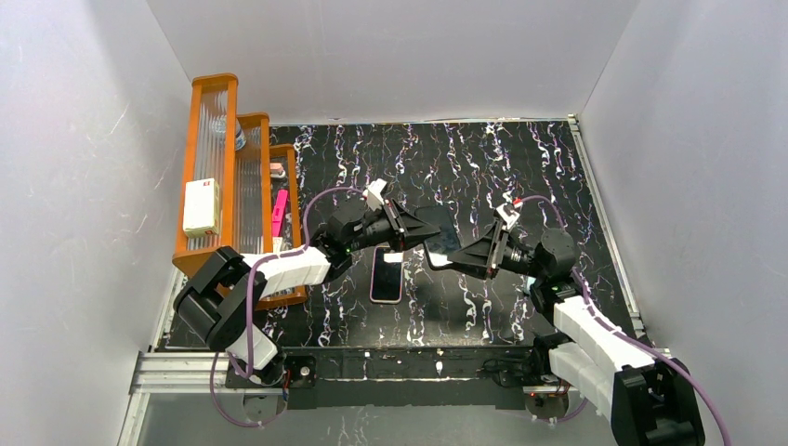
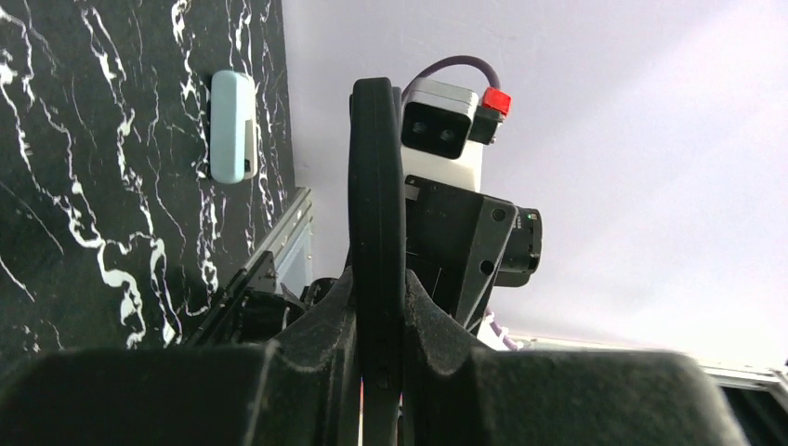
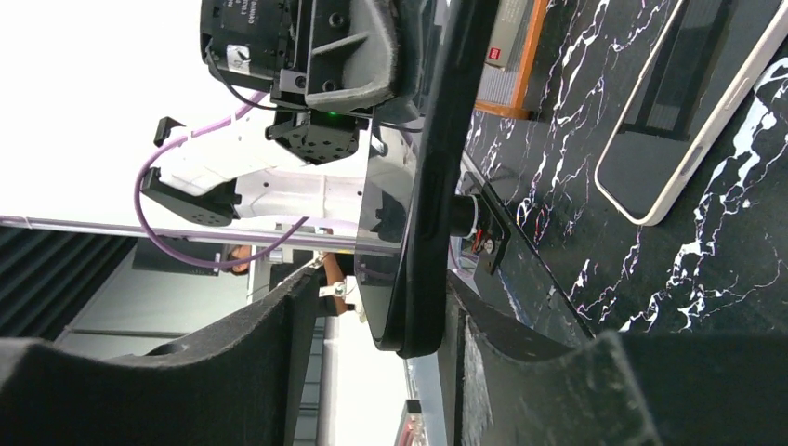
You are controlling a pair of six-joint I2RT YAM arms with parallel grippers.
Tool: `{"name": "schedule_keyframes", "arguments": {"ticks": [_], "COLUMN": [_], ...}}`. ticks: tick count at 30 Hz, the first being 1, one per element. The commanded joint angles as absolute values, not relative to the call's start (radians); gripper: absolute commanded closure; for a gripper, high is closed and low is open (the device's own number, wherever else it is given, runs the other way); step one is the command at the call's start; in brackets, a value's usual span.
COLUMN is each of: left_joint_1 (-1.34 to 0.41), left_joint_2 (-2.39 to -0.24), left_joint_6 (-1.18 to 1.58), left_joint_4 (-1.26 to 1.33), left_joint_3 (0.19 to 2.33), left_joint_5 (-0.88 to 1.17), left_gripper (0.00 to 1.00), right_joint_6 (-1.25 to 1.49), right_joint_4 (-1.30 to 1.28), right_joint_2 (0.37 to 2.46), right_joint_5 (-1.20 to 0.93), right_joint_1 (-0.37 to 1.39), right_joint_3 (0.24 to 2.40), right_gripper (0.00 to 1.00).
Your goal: Put the phone into the phone case
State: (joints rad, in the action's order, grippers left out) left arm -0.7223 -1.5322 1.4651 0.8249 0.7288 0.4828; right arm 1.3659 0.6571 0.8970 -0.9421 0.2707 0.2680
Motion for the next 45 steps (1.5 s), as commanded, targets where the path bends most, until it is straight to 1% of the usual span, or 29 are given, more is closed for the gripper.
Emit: {"name": "schedule_keyframes", "arguments": {"ticks": [1,6,10,13,16,18,19,21,23,25,27,29,30,31,33,36,38,40,45], "left_joint_1": [-0.708,-0.704,-0.704,-0.704,-0.704,-0.704,-0.704,-0.704,-0.703,-0.704,-0.704,-0.704,-0.704,-0.704,-0.704,-0.704,-0.704,-0.704,-0.704], "left_joint_2": [-1.472,-1.445,-1.438,-1.443,-1.448,-1.453,-1.455,-1.457,-1.457,-1.458,-1.457,-1.454,-1.452,-1.451,-1.453,-1.457,-1.458,-1.462,-1.462], "left_joint_6": [1.561,1.608,1.638,1.651,1.649,1.628,1.611,1.545,1.487,1.408,1.310,1.197,1.165,1.144,1.141,1.158,1.182,1.191,1.219], "left_joint_4": [0.934,0.946,0.956,0.965,0.975,0.975,0.974,0.957,0.886,0.793,0.686,0.579,0.537,0.513,0.507,0.520,0.535,0.541,0.557], "left_joint_3": [0.697,0.682,0.675,0.673,0.670,0.674,0.680,0.702,0.722,0.749,0.779,0.806,0.816,0.820,0.822,0.815,0.807,0.806,0.802], "left_joint_5": [0.451,0.448,0.450,0.454,0.455,0.463,0.472,0.495,0.506,0.511,0.509,0.495,0.488,0.487,0.495,0.506,0.513,0.523,0.527], "left_gripper": [1.00,1.00,1.00,1.00,1.00,1.00,1.00,1.00,1.00,1.00,1.00,1.00,1.00,1.00,1.00,1.00,1.00,1.00,1.00], "right_joint_6": [1.364,1.397,1.402,1.392,1.406,1.405,1.402,1.386,1.350,1.326,1.346,1.386,1.398,1.405,1.405,1.415,1.431,1.425,1.382], "right_joint_4": [0.773,0.883,0.934,0.939,0.960,0.876,0.795,0.580,0.409,0.285,0.247,0.257,0.261,0.269,0.279,0.370,0.471,0.512,0.460], "right_joint_2": [0.854,0.831,0.829,0.827,0.829,0.835,0.840,0.848,0.842,0.819,0.798,0.779,0.773,0.769,0.764,0.764,0.769,0.777,0.795], "right_joint_5": [-0.939,-0.926,-0.929,-0.925,-0.921,-0.909,-0.900,-0.882,-0.850,-0.801,-0.770,-0.757,-0.751,-0.745,-0.741,-0.748,-0.765,-0.777,-0.787], "right_joint_1": [0.275,0.275,0.276,0.276,0.276,0.276,0.276,0.275,0.276,0.275,0.275,0.276,0.275,0.275,0.275,0.276,0.275,0.276,0.276], "right_joint_3": [0.252,0.231,0.240,0.247,0.246,0.261,0.275,0.309,0.338,0.359,0.365,0.361,0.360,0.359,0.355,0.327,0.307,0.306,0.337], "right_gripper": [0.47,0.59,0.63,0.75,0.91,0.97,0.99,0.99,0.99,0.99,0.99,0.82,0.76,0.72,0.70,0.69,0.56,0.49,0.46]}}
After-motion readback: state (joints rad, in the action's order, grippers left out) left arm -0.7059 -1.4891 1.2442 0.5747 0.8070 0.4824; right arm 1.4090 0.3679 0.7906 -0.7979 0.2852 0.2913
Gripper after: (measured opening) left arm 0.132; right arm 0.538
